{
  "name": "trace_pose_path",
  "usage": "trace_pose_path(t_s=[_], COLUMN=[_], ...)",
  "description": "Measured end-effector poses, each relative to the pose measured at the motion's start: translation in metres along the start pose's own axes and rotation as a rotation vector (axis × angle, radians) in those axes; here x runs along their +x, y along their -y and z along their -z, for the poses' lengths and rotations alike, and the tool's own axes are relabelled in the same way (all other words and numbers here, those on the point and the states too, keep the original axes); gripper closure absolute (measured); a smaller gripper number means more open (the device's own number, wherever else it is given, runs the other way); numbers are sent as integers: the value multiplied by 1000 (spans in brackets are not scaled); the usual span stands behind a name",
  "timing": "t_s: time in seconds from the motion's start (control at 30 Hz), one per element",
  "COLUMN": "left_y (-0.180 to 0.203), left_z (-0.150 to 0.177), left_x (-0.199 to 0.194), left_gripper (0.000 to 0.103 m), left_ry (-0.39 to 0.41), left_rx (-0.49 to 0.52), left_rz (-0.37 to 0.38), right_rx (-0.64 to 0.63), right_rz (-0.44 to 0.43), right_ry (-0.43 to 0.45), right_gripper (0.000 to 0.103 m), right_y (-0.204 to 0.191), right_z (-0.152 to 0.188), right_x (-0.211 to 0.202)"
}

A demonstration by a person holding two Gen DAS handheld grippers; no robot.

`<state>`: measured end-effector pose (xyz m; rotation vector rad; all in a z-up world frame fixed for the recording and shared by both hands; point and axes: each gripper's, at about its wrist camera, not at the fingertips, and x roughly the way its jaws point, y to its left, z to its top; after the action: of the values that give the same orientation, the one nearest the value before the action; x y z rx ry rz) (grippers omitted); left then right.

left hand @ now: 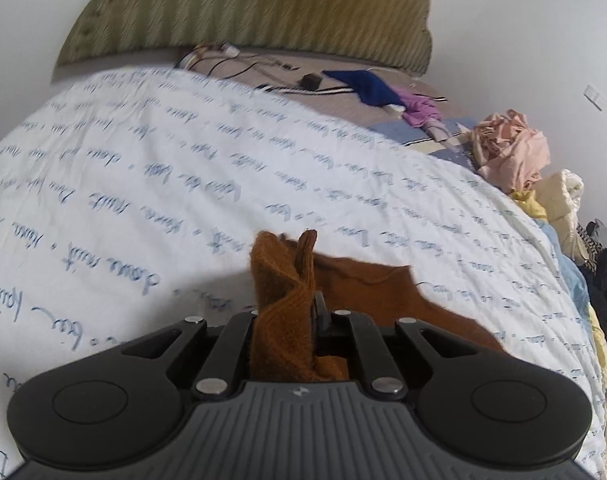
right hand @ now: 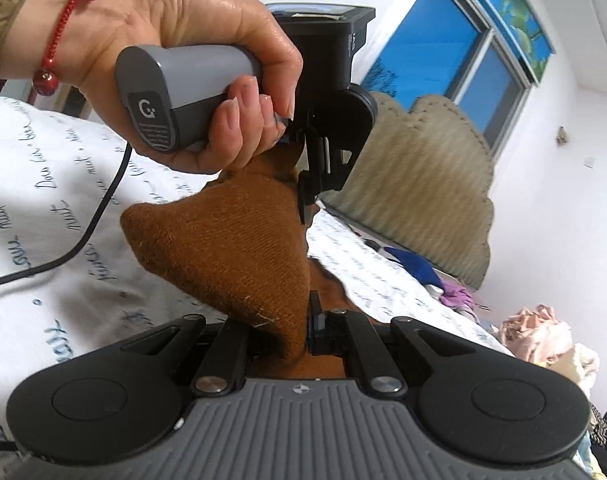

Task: Fold small clothes

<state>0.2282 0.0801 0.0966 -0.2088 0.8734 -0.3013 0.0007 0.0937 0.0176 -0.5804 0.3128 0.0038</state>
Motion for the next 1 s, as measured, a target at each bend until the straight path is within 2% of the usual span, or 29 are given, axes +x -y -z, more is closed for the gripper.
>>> trace_pose_path(t_s=[0.57, 0.9, 1.0], left_y=[116, 166, 180], left_z=[10, 28, 35], left_x=[11, 51, 64], left_gripper=[94, 94, 94], left_ry=[8, -64, -86], left_rx=[151, 215, 237], left_rz=[20, 16, 13], right_rx=[202, 333, 408], right_rz=[79, 79, 56], right_ry=[-60, -132, -160], right_gripper=[93, 93, 93], right_y=[84, 109, 121], right_z=[43, 78, 88], right_x=[-24, -26, -23])
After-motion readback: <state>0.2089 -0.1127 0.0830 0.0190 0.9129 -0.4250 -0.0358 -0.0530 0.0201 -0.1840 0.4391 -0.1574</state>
